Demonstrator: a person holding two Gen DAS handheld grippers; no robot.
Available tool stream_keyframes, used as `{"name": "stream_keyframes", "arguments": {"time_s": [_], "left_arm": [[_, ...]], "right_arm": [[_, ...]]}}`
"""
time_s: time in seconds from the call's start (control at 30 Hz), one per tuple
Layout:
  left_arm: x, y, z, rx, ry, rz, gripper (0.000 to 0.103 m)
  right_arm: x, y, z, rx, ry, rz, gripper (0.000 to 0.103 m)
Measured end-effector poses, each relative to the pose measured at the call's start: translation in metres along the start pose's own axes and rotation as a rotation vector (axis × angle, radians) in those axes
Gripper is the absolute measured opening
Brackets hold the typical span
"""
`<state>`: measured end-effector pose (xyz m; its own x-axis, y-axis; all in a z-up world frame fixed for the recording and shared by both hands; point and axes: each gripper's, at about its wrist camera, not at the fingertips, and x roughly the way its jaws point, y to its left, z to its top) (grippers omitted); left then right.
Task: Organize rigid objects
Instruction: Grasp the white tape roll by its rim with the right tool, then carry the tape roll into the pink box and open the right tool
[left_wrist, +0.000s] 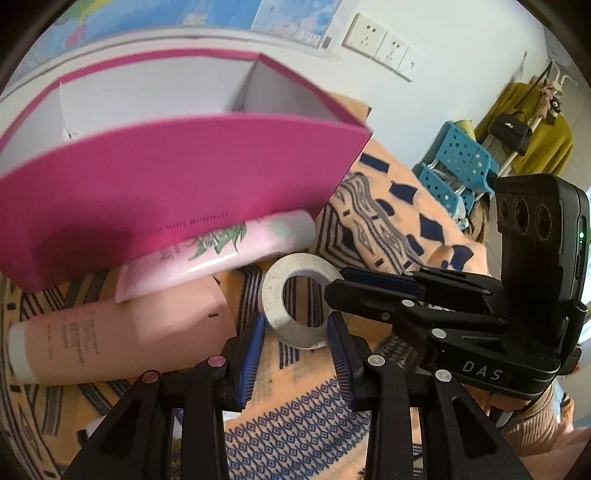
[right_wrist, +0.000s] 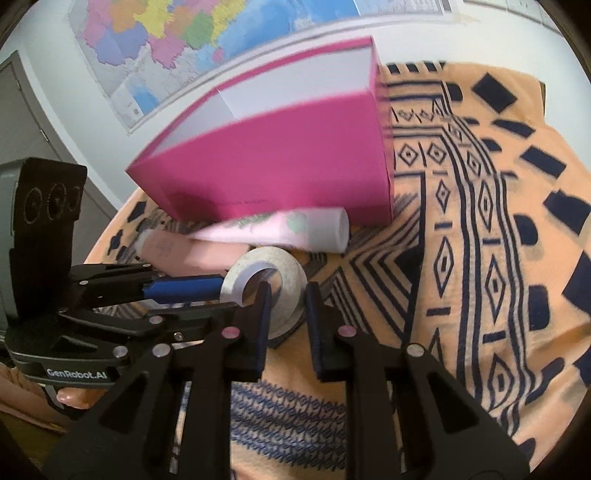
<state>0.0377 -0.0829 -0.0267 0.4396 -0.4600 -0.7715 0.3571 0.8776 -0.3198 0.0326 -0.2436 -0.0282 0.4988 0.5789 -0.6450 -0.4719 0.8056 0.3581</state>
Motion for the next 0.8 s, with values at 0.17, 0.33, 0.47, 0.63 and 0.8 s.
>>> {"name": "stream_keyframes", "arguments": {"time_s": [0.17,0.33,0.47,0.63,0.8], "left_arm": [[-0.022,-0.002,0.009,0.020,-0.058,0.016,0.035],[-0.044,-0.005,0.027,0.043,-0.127,0.046,0.035],[-0.054,-0.007,0.043,0.065,-0.171,0.074,0.035],[-0.059,-0.004,0.062,0.076,-0.207,0.107,0.035],[-0.056,0.002,0.072,0.066,-0.217,0.132,0.035]], "right_arm": [[-0.017,0.015,0.013,-0.048,-0.052,0.018,0.021],[-0.025,0.025,0.032,-0.094,-0.099,0.024,0.021],[-0.029,0.028,0.054,-0.117,-0.140,0.032,0.021],[-0.028,0.025,0.076,-0.120,-0.175,0.043,0.021],[-0.021,0.025,0.090,-0.127,-0.182,0.038,0.021]]}}
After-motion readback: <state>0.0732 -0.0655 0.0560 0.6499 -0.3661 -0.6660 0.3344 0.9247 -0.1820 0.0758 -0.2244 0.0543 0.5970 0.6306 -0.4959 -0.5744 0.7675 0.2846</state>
